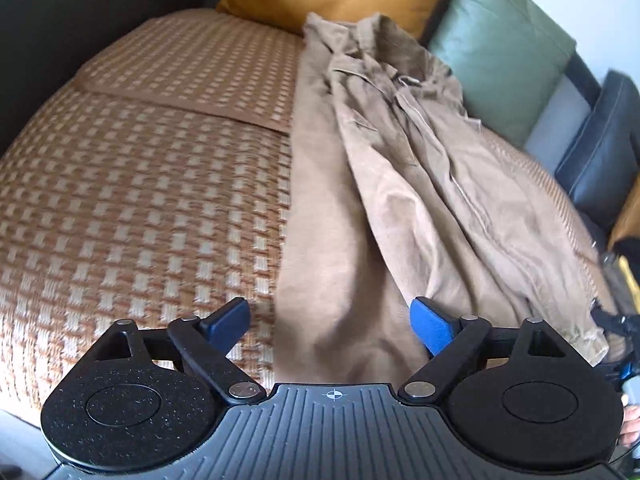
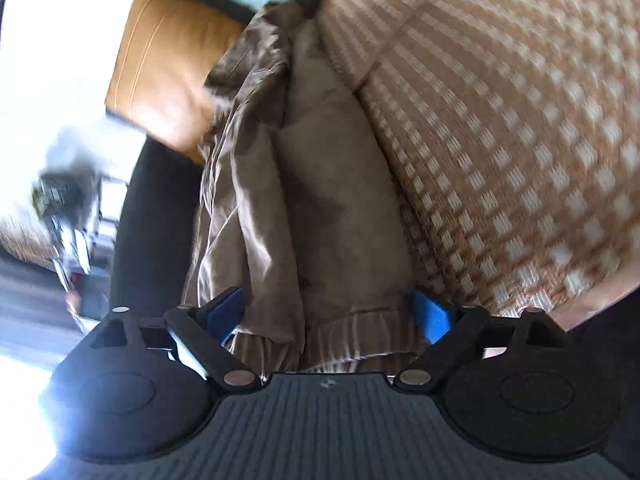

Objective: Fold clothes

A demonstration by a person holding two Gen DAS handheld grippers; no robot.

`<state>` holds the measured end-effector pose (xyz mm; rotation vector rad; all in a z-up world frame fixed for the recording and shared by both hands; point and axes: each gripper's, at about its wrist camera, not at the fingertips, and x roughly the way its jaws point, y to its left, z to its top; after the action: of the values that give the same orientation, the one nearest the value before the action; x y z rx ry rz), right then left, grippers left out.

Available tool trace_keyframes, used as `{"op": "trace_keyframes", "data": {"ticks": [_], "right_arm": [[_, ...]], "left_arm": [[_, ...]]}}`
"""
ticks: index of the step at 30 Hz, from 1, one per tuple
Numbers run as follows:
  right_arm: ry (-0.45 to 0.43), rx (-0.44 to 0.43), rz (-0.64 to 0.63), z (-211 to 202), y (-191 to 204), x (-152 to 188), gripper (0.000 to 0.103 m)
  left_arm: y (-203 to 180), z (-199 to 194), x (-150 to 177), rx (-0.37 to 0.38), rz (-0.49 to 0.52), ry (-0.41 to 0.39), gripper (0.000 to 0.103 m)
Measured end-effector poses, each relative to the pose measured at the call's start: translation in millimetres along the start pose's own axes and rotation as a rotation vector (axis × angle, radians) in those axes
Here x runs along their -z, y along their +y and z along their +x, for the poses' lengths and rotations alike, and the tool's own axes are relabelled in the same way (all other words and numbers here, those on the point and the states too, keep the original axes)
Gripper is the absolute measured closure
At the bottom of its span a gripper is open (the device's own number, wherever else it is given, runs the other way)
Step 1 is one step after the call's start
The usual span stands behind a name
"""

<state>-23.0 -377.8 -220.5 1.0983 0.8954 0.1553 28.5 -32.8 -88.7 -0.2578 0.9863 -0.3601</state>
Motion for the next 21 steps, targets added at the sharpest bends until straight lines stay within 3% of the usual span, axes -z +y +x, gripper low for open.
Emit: {"op": "trace_keyframes", "data": {"ticks": [3,4,5,6,7,9,10,13,14,15,17,18,20,21], "right_arm": [[0.006,-0.013,-0.018,7,0,4,0.015],[0.014,0.004,-0.044,8,4,2,0.024],[0.021,0.020,-0.066,8,7,1,0.045],[0.020,0.017,-0.064,4,6,-1,0.053],[0.013,-0.026,-0.039,-5,2,-3,0.068],[-0.001,-0.106,0.004,-23,-3,-8,0.074],[-0.015,-0.111,-0.025,-32,1,-10,0.075],[-0.043,-0.132,-0.060,-54,2,-16,0.075],[-0.042,-0.120,-0.054,-57,-4,-18,0.075],[-0.039,-0.105,-0.048,-58,-11,-19,0.075],[0.006,-0.026,-0.039,-51,-26,-21,0.068],[0.007,-0.004,-0.021,-48,-33,-19,0.065],[-0.005,-0.057,0.025,-48,-43,-17,0.056],[-0.017,-0.083,0.041,-51,-44,-16,0.045]], "left_arm": [[-13,-1,4,0.024,0.006,0.005,0.030],[-16,-3,5,0.029,0.000,0.004,0.034],[-19,-5,6,0.034,-0.006,0.004,0.044],[-22,-7,8,0.038,-0.012,0.003,0.054],[-24,-9,9,0.043,-0.018,0.002,0.059],[-30,-12,12,0.052,-0.030,0.001,0.078],[-33,-14,13,0.057,-0.036,0.000,0.079],[-46,-15,24,0.037,0.004,0.001,0.081],[-49,-11,29,0.016,0.018,0.001,0.077],[-51,-7,35,-0.008,0.026,0.000,0.065],[-53,-3,42,-0.040,0.028,-0.010,0.060],[-52,-6,42,-0.037,0.018,-0.016,0.051],[-50,-14,43,-0.027,0.000,-0.023,0.037],[-47,-19,44,-0.020,-0.008,-0.036,0.033]]}}
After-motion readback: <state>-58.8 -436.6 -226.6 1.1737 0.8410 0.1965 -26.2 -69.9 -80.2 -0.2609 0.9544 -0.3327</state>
